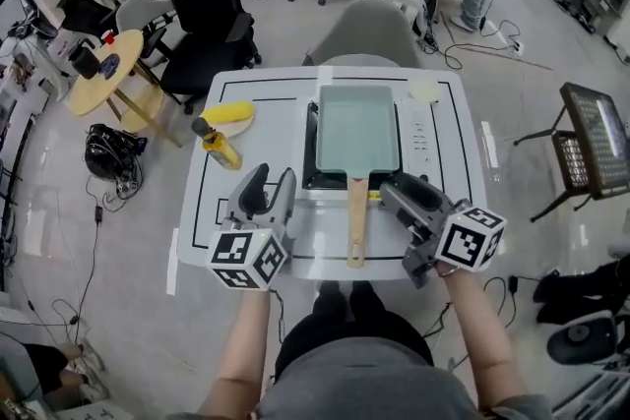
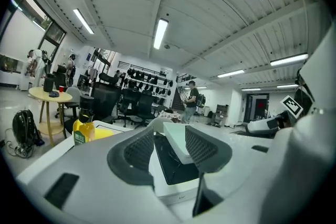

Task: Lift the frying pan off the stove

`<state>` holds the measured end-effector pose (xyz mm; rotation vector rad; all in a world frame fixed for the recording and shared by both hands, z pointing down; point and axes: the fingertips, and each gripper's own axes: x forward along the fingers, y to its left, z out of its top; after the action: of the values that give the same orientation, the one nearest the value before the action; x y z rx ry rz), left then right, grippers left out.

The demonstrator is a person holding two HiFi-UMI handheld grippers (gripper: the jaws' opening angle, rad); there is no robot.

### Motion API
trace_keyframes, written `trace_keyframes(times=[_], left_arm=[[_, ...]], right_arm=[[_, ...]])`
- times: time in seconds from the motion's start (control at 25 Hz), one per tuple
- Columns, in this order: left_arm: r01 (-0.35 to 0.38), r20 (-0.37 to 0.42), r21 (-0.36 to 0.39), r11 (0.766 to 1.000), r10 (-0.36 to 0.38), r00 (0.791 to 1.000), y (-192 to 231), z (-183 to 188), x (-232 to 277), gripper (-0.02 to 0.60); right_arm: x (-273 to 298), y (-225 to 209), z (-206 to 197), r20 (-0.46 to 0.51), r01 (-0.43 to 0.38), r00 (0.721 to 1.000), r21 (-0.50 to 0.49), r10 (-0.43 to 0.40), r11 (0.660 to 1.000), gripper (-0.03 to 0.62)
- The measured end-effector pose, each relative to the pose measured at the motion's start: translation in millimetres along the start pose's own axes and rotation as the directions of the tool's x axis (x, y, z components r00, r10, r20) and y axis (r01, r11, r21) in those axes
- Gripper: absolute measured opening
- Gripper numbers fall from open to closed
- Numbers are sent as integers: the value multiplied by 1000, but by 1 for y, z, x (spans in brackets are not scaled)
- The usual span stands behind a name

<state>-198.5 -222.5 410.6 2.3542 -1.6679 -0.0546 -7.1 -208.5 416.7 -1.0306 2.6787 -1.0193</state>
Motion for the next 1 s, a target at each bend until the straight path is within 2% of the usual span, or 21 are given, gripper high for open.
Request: trace_keyframes(times=[0.16,0.32,0.68,1.0], left_arm=[[51,-17,0,999,-50,999,5,0,7,175],[74,-31,23,997,-73,997,14,0,11,176],[96,-55,-10,995,-96,994,37,-3,16,175],[98,-72,-26,995,-100,992,47,-7,22,175]], right_arm=[[8,-3,-15,-60,-32,997,158,42,987,245],[18,-5,-19,-60,-75,994,288,97,955,264],[36,-2,-46,-194,-87,962,446,191,891,285],[44,-1,-66,-208,-139,925,594,319,792,307]])
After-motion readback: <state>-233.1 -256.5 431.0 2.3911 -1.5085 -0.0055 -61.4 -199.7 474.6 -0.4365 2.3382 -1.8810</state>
